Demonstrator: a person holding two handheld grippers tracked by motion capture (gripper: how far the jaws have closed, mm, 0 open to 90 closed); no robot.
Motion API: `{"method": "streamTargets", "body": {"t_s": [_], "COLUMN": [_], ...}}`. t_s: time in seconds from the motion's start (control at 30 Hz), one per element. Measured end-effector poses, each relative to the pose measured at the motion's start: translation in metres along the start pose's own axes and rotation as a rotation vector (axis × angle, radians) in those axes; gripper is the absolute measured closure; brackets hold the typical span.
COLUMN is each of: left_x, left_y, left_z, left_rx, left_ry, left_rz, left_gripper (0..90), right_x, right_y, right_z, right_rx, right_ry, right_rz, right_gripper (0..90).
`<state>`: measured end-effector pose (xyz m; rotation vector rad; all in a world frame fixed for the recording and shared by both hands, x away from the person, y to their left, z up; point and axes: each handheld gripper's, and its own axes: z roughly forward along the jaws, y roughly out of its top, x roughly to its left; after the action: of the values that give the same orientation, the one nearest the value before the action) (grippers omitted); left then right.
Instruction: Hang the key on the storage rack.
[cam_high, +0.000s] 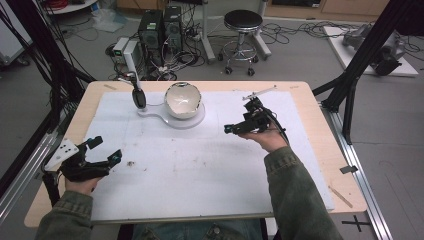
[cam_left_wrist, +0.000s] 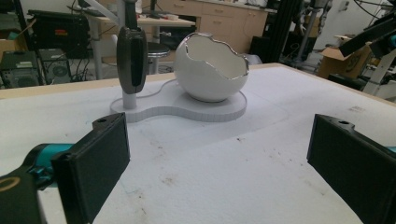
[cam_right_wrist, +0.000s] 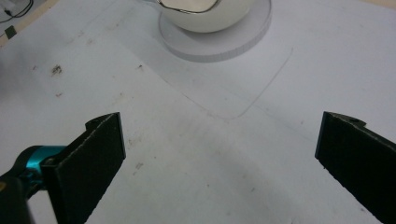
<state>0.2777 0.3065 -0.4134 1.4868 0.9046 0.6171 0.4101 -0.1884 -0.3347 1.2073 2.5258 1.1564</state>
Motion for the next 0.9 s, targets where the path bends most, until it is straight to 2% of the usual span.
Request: {"method": "streamTargets", "body": {"t_s": [0.13, 0.27, 0.47, 0.53, 0.7, 0.9], "left_x": [0.0, -0.001, -0.002, -0.002, -0.002, -0.002], "left_y": [0.0, 0.0, 0.0, 0.0, 0.0, -0.001], "left_z": [0.0, 0.0, 0.0, 0.0, 0.0, 0.0], "left_rx": [0.004, 0.007, 0.01, 0.011, 0.015, 0.017], "left_ry": [0.001, 0.002, 0.004, 0.004, 0.006, 0.005], "left_rz": [0.006, 0.003, 0.0, 0.001, 0.004, -0.002], "left_gripper": [6.2, 6.2, 6.2, 6.2, 6.2, 6.2], "right_x": [-0.008, -0.014, -0.023, -0.025, -0.03, -0.03], "right_y": [-0.015, -0.029, -0.048, -0.054, -0.071, -0.089], "right_z": [-0.006, -0.015, -0.026, -0.029, -0.038, -0.047], "right_rx": [-0.02, -0.063, -0.103, -0.124, -0.192, -0.253], "right_ry": [0.008, 0.015, -0.004, -0.011, -0.015, -0.028], "right_rz": [0.022, 0.039, 0.074, 0.063, 0.077, 0.049], "right_gripper": [0.5, 0.5, 0.5, 0.5, 0.5, 0.5]}}
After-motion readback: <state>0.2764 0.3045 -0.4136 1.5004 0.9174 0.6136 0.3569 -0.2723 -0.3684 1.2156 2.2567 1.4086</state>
